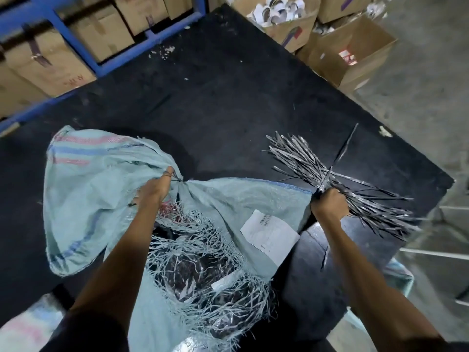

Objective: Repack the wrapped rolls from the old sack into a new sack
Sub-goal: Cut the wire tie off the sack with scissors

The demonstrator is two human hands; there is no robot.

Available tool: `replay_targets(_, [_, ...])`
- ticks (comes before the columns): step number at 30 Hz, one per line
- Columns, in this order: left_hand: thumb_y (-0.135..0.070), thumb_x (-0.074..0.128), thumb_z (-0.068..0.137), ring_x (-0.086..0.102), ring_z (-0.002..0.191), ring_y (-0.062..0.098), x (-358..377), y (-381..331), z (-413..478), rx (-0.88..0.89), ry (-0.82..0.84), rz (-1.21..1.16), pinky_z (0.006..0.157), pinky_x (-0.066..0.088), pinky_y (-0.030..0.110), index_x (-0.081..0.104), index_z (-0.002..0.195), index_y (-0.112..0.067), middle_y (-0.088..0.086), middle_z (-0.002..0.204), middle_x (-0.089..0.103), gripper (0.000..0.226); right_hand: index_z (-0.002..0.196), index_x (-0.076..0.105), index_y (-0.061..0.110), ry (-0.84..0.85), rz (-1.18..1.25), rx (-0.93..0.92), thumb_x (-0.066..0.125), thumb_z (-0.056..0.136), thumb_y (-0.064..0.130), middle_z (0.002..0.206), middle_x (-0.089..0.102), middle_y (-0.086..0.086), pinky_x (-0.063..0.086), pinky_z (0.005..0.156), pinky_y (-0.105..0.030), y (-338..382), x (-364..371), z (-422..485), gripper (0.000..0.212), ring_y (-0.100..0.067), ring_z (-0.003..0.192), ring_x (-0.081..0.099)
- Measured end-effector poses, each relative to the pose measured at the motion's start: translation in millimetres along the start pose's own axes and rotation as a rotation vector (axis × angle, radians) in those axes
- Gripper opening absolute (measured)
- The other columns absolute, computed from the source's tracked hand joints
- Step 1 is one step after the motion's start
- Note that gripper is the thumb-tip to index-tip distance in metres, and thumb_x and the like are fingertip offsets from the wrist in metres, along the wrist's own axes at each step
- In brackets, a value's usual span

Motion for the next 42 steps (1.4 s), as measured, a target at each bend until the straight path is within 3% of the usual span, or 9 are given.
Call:
replay_targets(4, [-0.063,0.049,0.091,0.058,0.112,0.04,0.0,-0.3,-5.3,0.031,-0.012,-0.183,0.089,0.042,0.045,0.065,0.099,-0.003,0.026,0.125,0.063,0.063,0.107,0.066,-0.006,0.006,0.037,0.016,0.069,0.093,0.018,0.106,0.069,-0.02,0.049,0.069,-0.038,5.2,-1.8,-5.2,0.027,-0.038,0.099,0.068])
replay_targets(8, [-0.048,0.057,0.095,0.059,0.113,0.038,-11.6,10.4,-21.9,-0.022,-0.125,-0.485,0.098,0.044,0.047,0.059,0.12,0.003,0.019,0.126,0.061,0.056,0.105,0.068,-0.003,0.017,0.16,0.061,0.071,0.091,0.017,0.104,0.07,-0.019,0.054,0.07,-0.039,-3.7,-1.0,-10.1,0.024,-0.036,0.096,0.069])
replay_targets(15, [-0.025,0.06,0.092,0.054,0.09,0.02,-36.6,20.3,-59.7,0.107,-0.158,-0.849,0.076,0.044,0.038,0.062,0.09,-0.015,0.009,0.098,0.058,0.011,0.091,0.062,0.005,-0.042,0.497,0.129,0.069,0.087,0.007,0.094,0.068,-0.018,0.046,0.068,-0.033,-33.4,-11.5,-33.8,0.008,-0.036,0.092,0.067])
replay_targets(20, [-0.02,0.051,0.097,0.054,0.051,0.011,-59.2,5.3,-109.9,0.204,-0.153,-0.989,0.053,0.044,0.03,0.057,0.073,-0.024,0.004,0.07,0.052,0.025,0.083,0.06,0.007,-0.15,0.579,0.123,0.06,0.09,0.002,0.083,0.063,-0.017,0.051,0.074,-0.039,-52.9,-25.6,-44.6,0.008,-0.038,0.089,0.066])
replay_targets(25, [-0.019,0.046,0.095,0.055,0.06,0.015,-67.9,-6.5,-147.8,0.243,0.019,-1.269,0.045,0.047,0.019,0.058,0.063,-0.023,-0.006,0.06,0.059,0.034,0.079,0.058,0.011,-0.226,0.607,0.087,0.066,0.085,0.003,0.087,0.069,-0.017,0.053,0.074,-0.04,-72.2,-51.1,-44.8,0.013,-0.036,0.087,0.067])
replay_targets(29, [-0.018,0.04,0.095,0.047,0.043,0.005,-68.2,-22.6,-194.8,0.346,0.16,-1.479,0.059,0.043,0.019,0.05,0.038,-0.025,-0.013,0.044,0.048,0.058,0.079,0.056,0.015,-0.189,0.632,0.007,0.073,0.083,0.008,0.087,0.069,-0.013,0.052,0.078,-0.037,-77.4,-63.2,-45.8,0.019,-0.032,0.087,0.065])
replay_targets(34, [-0.013,0.037,0.095,0.051,0.041,0.005,-67.0,-20.2,-218.1,0.375,0.164,-1.54,0.048,0.047,0.013,0.047,0.057,-0.021,-0.012,0.045,0.049,0.04,0.073,0.058,0.018,-0.003,0.883,-0.015,0.077,0.081,0.001,0.079,0.065,-0.002,0.05,0.089,-0.033,-76.0,-50.1,-41.4,0.027,-0.024,0.084,0.062])
replay_targets(39, [-0.017,0.044,0.089,0.057,0.051,0.009,-72.2,-8.4,-224.1,0.387,0.154,-1.582,0.052,0.048,0.015,0.047,0.065,-0.019,-0.01,0.051,0.055,0.024,0.076,0.057,0.014,0.266,1.262,0.068,0.054,0.093,-0.014,0.073,0.061,-0.004,0.042,0.045,-0.016,-77.6,-32.7,-52.9,0.033,-0.007,0.048,0.055])
replay_targets(42, [-0.013,0.04,0.093,0.055,0.042,0.006,-72.0,-8.0,-234.9,0.387,0.131,-1.563,0.044,0.045,0.012,0.051,0.054,-0.019,-0.01,0.046,0.053,0.041,0.085,0.063,0.007,0.293,1.306,0.03,0.049,0.101,-0.004,0.075,0.059,-0.005,0.032,0.04,-0.014,-78.2,-37.5,-56.5,0.024,-0.002,0.043,0.046])
Point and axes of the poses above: each hand's wrist, its own z-axis towards the middle knuckle, its own x-axis out of the palm, y = z × x, the point moved 7 cm from there along z, towards the middle knuckle
